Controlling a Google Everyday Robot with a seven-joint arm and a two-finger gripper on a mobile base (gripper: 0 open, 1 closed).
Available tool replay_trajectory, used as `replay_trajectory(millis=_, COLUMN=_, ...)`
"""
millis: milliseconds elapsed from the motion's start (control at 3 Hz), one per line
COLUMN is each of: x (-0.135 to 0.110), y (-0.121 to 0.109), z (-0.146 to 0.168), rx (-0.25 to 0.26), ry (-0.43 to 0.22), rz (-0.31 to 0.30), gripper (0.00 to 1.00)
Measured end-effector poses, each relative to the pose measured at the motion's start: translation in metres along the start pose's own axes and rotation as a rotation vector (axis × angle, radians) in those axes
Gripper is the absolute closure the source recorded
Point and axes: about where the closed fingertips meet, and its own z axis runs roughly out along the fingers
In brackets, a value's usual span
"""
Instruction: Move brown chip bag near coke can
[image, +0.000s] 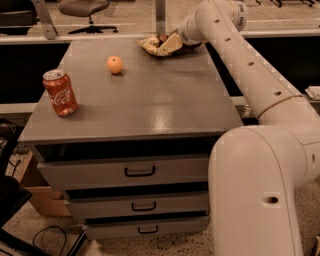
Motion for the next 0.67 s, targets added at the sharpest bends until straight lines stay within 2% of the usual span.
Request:
replay_trajectory(millis=333, x=0.0, y=0.0, z=0.0, rx=0.0, ry=0.0, rz=0.0, gripper=0.0)
replay_trajectory(millis=667, x=0.006, y=0.012, z=0.012, rx=-0.032, ry=0.04, rz=-0.035, gripper=0.0)
